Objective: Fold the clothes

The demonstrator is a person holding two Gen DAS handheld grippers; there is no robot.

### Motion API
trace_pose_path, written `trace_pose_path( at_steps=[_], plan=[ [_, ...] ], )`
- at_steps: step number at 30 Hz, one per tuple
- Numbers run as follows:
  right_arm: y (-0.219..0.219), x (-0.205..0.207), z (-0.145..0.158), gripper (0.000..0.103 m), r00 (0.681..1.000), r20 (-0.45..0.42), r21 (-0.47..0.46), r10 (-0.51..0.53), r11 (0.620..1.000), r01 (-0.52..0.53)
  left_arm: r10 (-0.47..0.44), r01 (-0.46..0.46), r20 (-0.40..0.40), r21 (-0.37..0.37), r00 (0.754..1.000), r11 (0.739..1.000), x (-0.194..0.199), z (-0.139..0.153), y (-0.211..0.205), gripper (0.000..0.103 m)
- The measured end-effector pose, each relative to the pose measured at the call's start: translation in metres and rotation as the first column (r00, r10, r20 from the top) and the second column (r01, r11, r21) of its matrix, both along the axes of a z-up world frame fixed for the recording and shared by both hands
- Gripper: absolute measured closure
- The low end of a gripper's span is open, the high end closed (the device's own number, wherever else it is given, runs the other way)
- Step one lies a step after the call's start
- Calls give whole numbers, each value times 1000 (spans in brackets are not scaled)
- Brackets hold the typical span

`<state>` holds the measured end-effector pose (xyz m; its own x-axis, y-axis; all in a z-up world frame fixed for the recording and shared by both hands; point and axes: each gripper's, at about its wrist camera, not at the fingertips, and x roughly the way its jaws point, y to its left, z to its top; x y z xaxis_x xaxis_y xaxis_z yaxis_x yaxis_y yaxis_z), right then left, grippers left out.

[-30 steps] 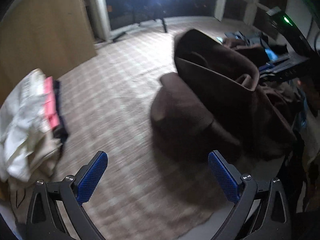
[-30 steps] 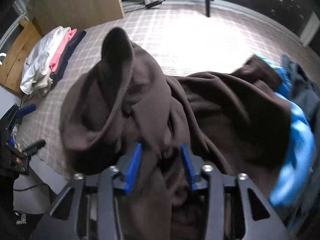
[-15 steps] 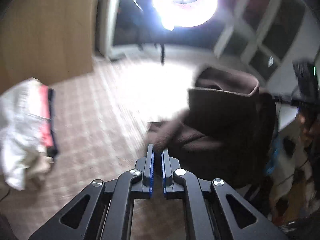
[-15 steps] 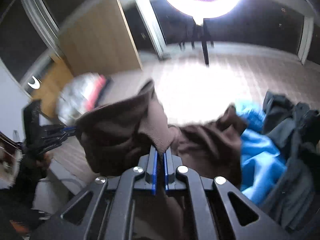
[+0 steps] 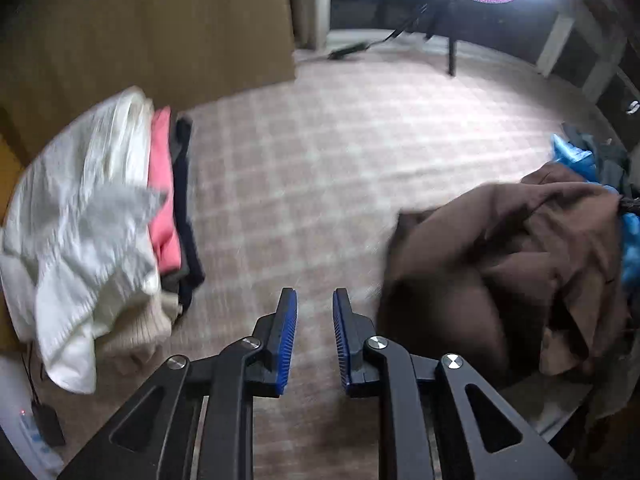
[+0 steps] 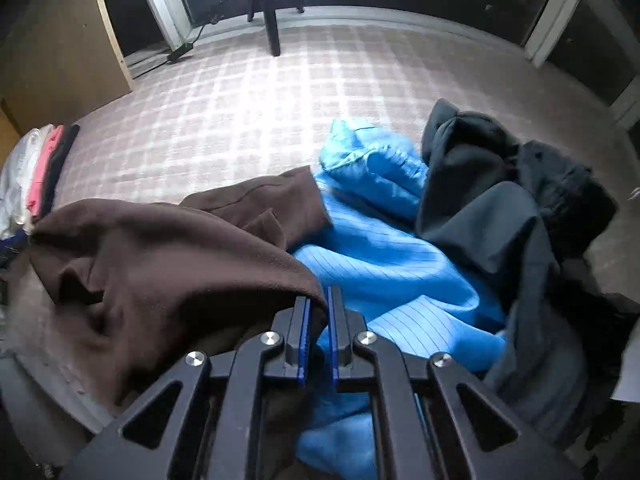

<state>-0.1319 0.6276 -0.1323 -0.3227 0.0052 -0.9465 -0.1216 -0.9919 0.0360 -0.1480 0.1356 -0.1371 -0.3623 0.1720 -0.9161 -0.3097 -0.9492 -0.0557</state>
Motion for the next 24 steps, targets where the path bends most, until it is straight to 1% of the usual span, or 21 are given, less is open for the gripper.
trace_pose_path(
  at_steps=[1, 2, 4, 6, 7, 8, 9, 11, 12, 13, 14, 16, 19, 22, 23, 24],
  plan=[
    [1, 3, 7, 80, 999, -22, -1, 25, 1000, -25, 7, -8, 9, 36, 1000, 999, 6, 1, -9, 83],
    [1, 7, 14, 77, 998, -42, -1, 51, 999, -51, 8, -9, 17, 65, 1000, 998, 12, 2, -15, 82],
    [-6, 18, 29, 76, 990, -78, 4, 114, 993, -114, -42, 40, 20, 65, 999, 997, 23, 8, -8, 82],
    [-14, 28, 43, 76, 979, -111, 12, 173, 985, -173, -91, 89, 24, 65, 996, 994, 35, 14, -1, 75],
    [-22, 32, 47, 75, 973, -117, 0, 197, 980, -198, -116, 114, 26, 66, 993, 991, 41, 17, 3, 66],
    [-29, 35, 48, 74, 967, -120, -54, 226, 971, -234, -140, 138, 27, 66, 990, 988, 46, 20, 6, 55],
    [-38, 38, 49, 74, 960, -128, -98, 251, 960, -264, -161, 159, 25, 65, 987, 985, 50, 23, 11, 54],
    [-60, 41, 54, 74, 949, -156, -129, 273, 947, -294, -174, 174, -5, 50, 985, 983, 43, 22, 27, 54],
    [-69, 43, 55, 66, 948, -163, -131, 273, 947, -295, -170, 170, -13, 35, 985, 985, 35, 16, 33, 54],
    [-76, 43, 49, 54, 949, -149, -161, 279, 940, -302, -166, 166, -21, 24, 986, 986, 29, 12, 37, 55],
    [-83, 43, 40, 53, 950, -117, -203, 290, 929, -309, -162, 163, -22, 26, 986, 986, 28, 11, 36, 55],
    [-97, 43, 17, 53, 956, -42, -260, 291, 920, -292, -155, 156, -24, 32, 988, 987, 27, 11, 34, 55],
    [-106, 37, -22, 53, 961, 77, -355, 267, 908, -223, -145, 146, -28, 39, 989, 989, 25, 10, 31, 55],
    [-120, 38, -42, 53, 963, 109, -414, 248, 892, -183, -134, 136, -31, 47, 990, 990, 23, 10, 28, 56],
    [-127, 38, -45, 53, 963, 107, -400, 249, 897, -187, -131, 132, -32, 50, 991, 990, 22, 10, 27, 56],
    [-134, 37, -47, 57, 962, 103, -373, 253, 906, -199, -129, 131, -33, 51, 991, 990, 22, 10, 26, 56]
  ],
)
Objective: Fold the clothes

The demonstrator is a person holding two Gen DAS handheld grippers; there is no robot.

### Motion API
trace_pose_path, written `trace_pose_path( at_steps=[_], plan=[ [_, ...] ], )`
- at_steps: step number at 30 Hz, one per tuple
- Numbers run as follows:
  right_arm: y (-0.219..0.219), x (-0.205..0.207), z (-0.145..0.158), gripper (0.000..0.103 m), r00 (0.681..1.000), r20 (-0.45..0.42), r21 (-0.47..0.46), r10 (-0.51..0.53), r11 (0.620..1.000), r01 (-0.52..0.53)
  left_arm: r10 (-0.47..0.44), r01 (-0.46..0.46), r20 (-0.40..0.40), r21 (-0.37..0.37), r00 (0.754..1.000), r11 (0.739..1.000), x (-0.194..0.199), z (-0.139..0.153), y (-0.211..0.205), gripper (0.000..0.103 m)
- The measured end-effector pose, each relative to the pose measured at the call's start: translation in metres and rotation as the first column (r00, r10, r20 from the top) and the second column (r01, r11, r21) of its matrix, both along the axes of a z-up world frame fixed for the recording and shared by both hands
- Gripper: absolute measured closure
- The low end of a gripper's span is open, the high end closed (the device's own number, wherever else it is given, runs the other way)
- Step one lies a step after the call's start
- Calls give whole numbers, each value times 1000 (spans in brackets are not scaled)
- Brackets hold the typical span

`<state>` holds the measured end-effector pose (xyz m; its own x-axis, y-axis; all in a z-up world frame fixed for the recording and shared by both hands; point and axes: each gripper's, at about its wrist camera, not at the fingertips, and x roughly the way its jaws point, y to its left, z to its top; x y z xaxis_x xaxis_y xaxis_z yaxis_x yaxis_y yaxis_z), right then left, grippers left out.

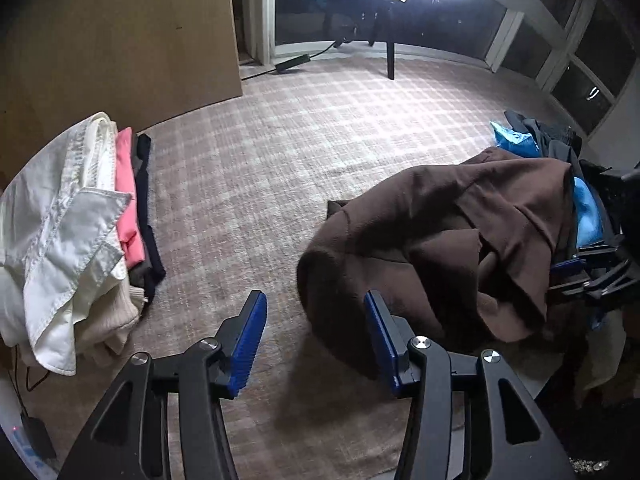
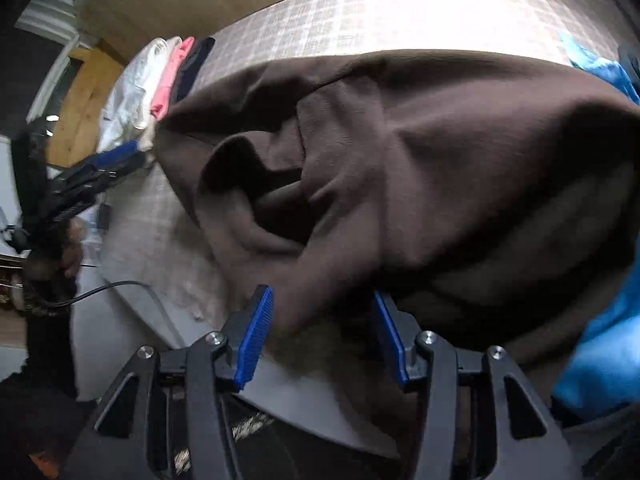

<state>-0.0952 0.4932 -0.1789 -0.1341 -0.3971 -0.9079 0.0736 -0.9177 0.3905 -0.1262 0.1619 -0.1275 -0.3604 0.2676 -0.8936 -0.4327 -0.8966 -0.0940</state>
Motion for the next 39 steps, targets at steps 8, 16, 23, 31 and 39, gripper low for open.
trace_pose_path(
  at_steps=[8, 16, 23, 31, 39],
  plan=[
    [26, -45, 78, 98, 967, -250, -64, -37, 998, 21, -50, 50, -18, -18, 999, 999, 2, 7, -10, 56],
    [109, -131, 113, 86, 948, -285, -14, -143, 989, 145, -154, 153, -48, -19, 987, 988, -49, -1, 27, 55],
    [158, -82, 93, 63, 952, -272, 61, -143, 984, 165, -224, 218, 77, 79, 971, 973, -89, -44, 66, 54],
    [168, -88, 38, 63, 987, -148, 118, -56, 990, 74, -233, 212, 167, 136, 958, 968, -98, -62, 77, 54],
    [143, -86, 20, 95, 986, -160, 174, 50, 985, -21, -231, 200, 144, 204, 962, 958, -89, -53, 81, 99]
  ],
)
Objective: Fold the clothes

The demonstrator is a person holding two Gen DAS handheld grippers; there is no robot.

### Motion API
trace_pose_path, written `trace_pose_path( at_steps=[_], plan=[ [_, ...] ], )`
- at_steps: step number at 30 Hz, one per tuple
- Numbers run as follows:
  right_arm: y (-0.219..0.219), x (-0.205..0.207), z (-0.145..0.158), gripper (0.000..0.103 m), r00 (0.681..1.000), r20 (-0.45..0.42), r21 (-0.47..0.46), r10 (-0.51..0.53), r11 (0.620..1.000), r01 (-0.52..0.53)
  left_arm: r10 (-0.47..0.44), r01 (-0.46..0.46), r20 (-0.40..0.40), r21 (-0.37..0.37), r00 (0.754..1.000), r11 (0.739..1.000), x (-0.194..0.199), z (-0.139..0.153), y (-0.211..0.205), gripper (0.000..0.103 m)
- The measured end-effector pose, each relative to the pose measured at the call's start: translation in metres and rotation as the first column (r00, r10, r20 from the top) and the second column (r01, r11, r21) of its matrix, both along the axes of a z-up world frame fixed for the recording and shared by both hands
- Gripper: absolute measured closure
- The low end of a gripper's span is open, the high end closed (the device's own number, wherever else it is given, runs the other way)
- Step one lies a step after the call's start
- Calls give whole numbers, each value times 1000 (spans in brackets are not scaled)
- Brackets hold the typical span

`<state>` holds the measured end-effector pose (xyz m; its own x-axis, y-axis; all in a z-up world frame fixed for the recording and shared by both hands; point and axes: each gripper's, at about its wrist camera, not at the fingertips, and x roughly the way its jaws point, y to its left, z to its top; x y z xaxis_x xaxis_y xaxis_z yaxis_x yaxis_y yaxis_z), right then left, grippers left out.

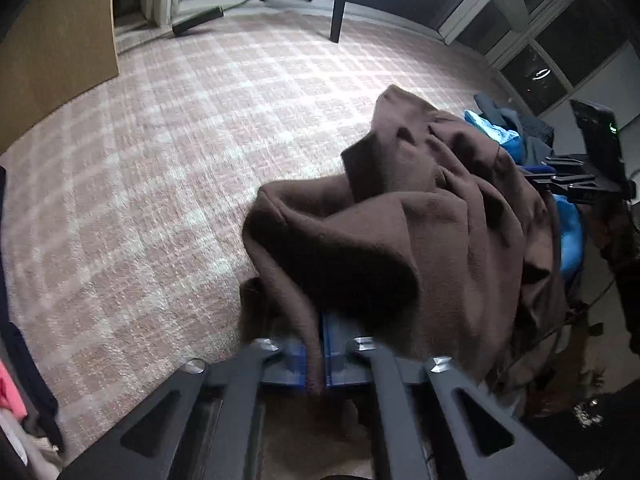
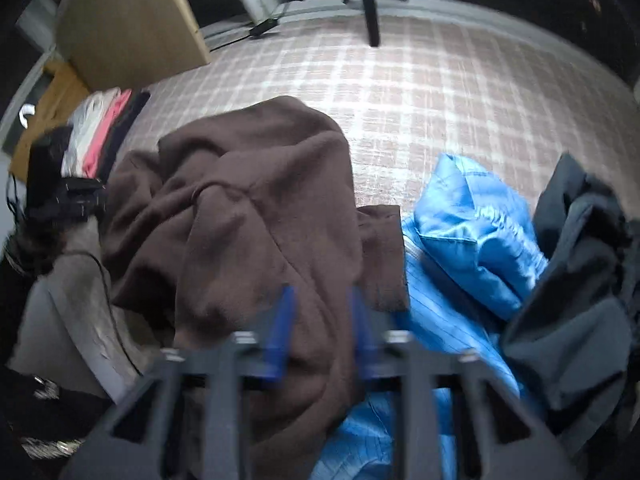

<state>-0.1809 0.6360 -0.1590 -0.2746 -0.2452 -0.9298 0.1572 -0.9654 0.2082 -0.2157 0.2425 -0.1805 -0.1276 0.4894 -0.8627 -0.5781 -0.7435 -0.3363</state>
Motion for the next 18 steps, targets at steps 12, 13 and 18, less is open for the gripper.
trace_pose_path(
  at_steps=[12, 13, 18],
  plan=[
    [-33, -8, 36, 39, 994, -87, 18, -73, 997, 75, 8, -7, -52, 27, 999, 1000, 7, 8, 2, 99],
    [-39, -14, 24, 39, 996, -60, 22, -69, 997, 70, 12, -10, -56, 29, 998, 1000, 8, 8, 2, 99],
    [-54, -24, 8, 99, 997, -25, 16, -72, 997, 73, 84, -80, -81, 58, 993, 995, 7, 15, -1, 100]
  ],
)
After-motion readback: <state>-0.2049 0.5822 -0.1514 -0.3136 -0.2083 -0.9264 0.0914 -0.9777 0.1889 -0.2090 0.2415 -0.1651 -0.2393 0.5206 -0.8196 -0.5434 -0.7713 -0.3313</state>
